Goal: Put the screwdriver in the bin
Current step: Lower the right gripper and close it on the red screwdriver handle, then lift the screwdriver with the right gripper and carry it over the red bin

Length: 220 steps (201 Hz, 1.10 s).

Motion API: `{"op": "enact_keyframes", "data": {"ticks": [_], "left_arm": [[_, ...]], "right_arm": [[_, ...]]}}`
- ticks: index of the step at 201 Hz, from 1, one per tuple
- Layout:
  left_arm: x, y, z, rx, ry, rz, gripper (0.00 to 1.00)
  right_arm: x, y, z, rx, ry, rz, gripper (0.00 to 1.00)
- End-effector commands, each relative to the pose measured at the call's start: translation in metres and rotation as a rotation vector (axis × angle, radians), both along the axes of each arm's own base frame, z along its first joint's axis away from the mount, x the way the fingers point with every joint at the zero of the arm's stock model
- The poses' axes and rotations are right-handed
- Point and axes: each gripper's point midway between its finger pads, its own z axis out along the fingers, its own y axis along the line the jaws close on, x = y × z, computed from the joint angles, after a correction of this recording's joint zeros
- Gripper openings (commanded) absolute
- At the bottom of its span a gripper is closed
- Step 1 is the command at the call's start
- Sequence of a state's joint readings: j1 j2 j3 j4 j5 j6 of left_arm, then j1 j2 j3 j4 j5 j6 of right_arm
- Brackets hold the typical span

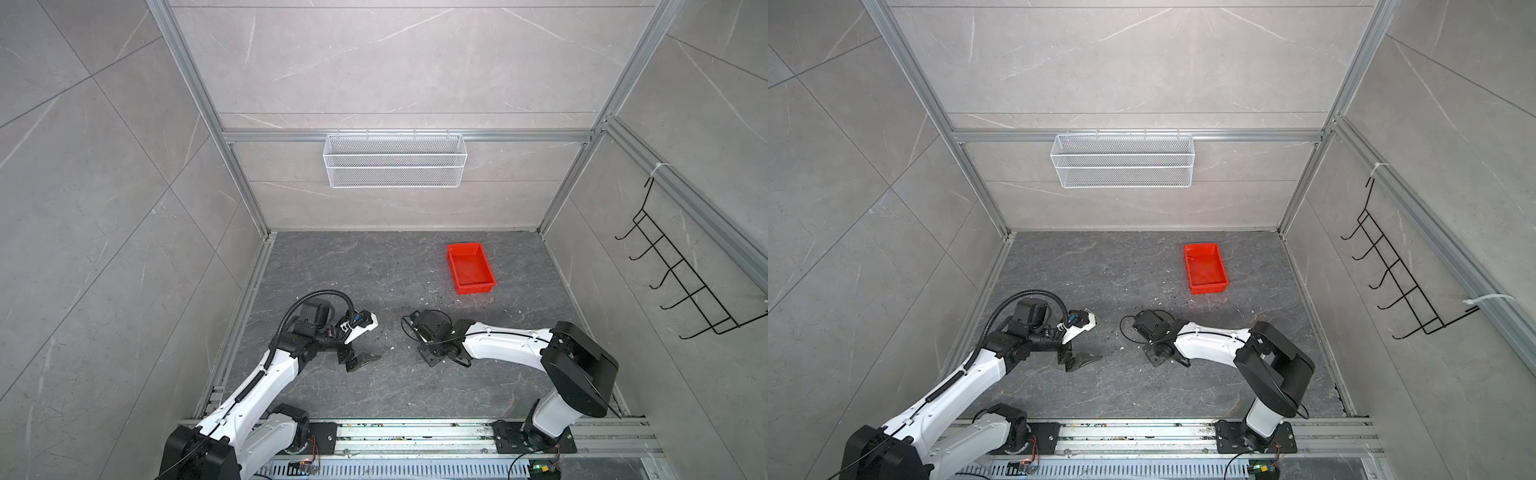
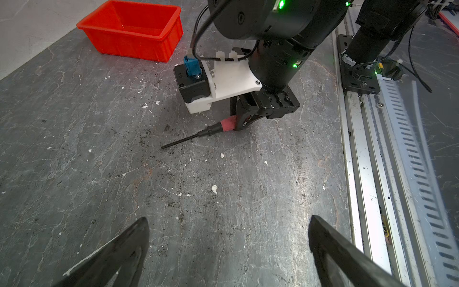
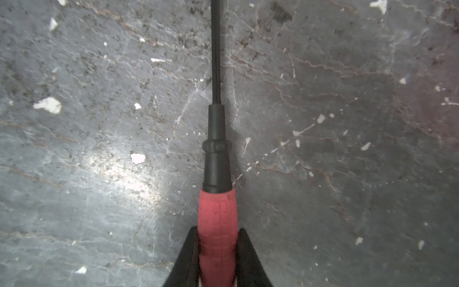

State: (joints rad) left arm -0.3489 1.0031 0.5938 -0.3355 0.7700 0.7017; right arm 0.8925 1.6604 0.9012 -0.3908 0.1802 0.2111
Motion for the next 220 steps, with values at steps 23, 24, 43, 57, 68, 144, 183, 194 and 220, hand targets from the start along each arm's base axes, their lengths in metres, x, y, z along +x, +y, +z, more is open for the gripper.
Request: {"op": "enact_keyframes", "data": {"ticks": [23, 24, 43, 57, 68, 144, 183, 194, 220], "left_arm": [[0.012, -0.002, 0.006, -0.022, -0.006, 0.057, 1.00], [0.013, -0.002, 0.006, -0.022, -0.007, 0.060, 1.00], [0.024, -0.001, 0.008, -0.025, -0.013, 0.108, 1.00], [0.032, -0.004, 0.013, -0.038, -0.013, 0.140, 1.00], [0.037, -0.009, 0.018, -0.067, -0.011, 0.156, 1.00], [0.061, -0.066, 0.020, -0.107, -0.116, 0.214, 1.00], [0.081, -0.101, 0.026, -0.136, -0.179, 0.226, 1.00], [0.087, -0.111, 0.028, -0.149, -0.197, 0.223, 1.00], [0.103, -0.133, 0.032, -0.203, -0.205, 0.225, 1.00]], "right_arm": [[0.021, 0.004, 0.036, 0.116, -0.121, -0.103, 0.00], [0.021, 0.003, 0.037, 0.118, -0.122, -0.105, 0.00], [0.031, -0.003, 0.050, 0.170, -0.173, -0.160, 0.00], [0.039, -0.012, 0.060, 0.198, -0.211, -0.206, 0.00], [0.044, -0.016, 0.068, 0.218, -0.235, -0.224, 0.00], [0.078, -0.058, 0.115, 0.322, -0.354, -0.389, 0.00], [0.102, -0.084, 0.132, 0.350, -0.386, -0.470, 0.00], [0.109, -0.090, 0.133, 0.339, -0.388, -0.475, 0.00], [0.133, -0.102, 0.131, 0.332, -0.379, -0.487, 0.00]]}}
